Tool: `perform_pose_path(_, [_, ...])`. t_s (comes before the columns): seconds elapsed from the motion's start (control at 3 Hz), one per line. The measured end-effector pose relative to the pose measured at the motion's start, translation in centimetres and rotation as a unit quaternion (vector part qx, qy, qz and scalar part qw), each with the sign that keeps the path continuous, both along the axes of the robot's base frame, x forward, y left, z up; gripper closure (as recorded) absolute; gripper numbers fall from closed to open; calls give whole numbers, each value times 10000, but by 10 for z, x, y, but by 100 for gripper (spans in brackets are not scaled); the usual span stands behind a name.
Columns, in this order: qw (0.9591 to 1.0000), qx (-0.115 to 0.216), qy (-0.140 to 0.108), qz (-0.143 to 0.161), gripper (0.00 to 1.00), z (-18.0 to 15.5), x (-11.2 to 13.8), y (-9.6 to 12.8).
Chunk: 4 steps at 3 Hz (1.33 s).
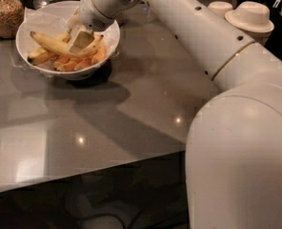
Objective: Pick banana from white bowl
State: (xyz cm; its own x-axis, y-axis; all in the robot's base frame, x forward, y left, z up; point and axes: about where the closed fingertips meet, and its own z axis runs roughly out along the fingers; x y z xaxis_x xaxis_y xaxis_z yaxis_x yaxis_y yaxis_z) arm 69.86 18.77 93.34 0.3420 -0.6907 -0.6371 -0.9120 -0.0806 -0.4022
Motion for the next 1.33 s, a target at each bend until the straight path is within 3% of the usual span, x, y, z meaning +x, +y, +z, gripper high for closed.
perform_pose_path(0.33, [10000,19,37,7,62,-4,9,15])
perform_pose_path(0.67, [9999,-23,140,-39,60,-13,13,18])
perform_pose_path(1.0, [9995,-44,290,-81,46,-19,13,16])
perform_pose_path(1.33, [9995,-44,291,-82,29,-18,13,16])
